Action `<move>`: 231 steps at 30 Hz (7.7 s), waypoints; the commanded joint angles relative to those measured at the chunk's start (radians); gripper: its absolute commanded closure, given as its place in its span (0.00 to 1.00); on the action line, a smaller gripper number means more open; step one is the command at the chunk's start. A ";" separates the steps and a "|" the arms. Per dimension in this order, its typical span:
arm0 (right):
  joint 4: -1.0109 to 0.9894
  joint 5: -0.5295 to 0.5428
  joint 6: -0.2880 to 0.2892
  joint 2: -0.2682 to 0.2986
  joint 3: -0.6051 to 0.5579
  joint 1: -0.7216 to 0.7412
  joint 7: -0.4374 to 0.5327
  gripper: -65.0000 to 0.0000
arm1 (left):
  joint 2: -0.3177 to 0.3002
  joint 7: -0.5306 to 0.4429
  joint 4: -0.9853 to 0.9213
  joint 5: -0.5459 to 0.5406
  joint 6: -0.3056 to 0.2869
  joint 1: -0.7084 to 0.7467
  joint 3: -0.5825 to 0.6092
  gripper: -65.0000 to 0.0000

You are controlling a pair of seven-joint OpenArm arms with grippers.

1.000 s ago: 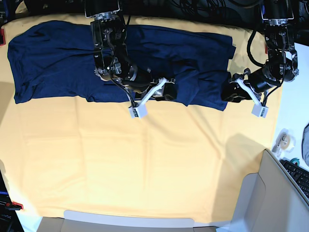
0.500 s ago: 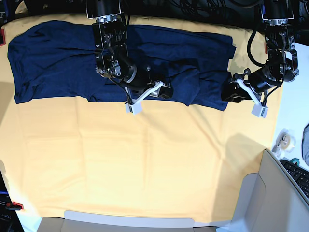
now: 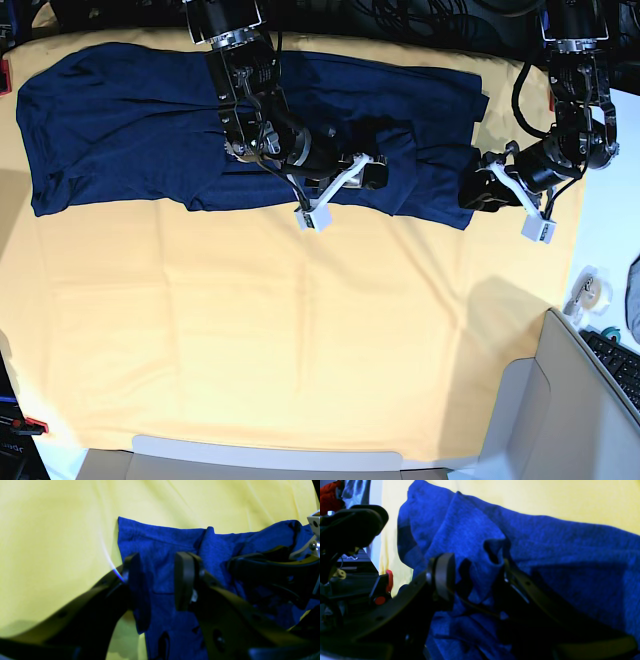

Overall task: Fold the T-shirt properly
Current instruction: 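Lay the sleeve along the folded shirt next to the left gripper, then open the right gripper to release the sleeve and withdraw, then move the right gripper back to the shirt's end near the collar, then slide the left gripper inward along the shirt's folded edge, then grasp the strip's end with the left gripper and lift it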

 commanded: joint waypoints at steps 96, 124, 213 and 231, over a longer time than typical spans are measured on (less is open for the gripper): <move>0.358 0.185 0.010 0.265 0.649 -0.052 0.007 0.63 | 0.018 0.141 -0.078 -0.137 -0.111 0.126 -0.141 0.52; 0.356 0.181 0.010 0.259 0.691 -0.089 0.008 0.63 | 0.071 0.232 -0.083 -0.208 -0.116 0.129 -0.262 0.52; 0.302 0.185 0.010 0.325 0.916 -0.098 0.007 0.63 | 0.220 0.042 0.136 -0.062 -0.274 0.031 0.330 1.00; 0.302 0.185 0.010 0.337 0.944 -0.123 0.007 0.63 | 0.254 -0.118 -0.040 -0.062 -0.150 -0.198 0.734 1.00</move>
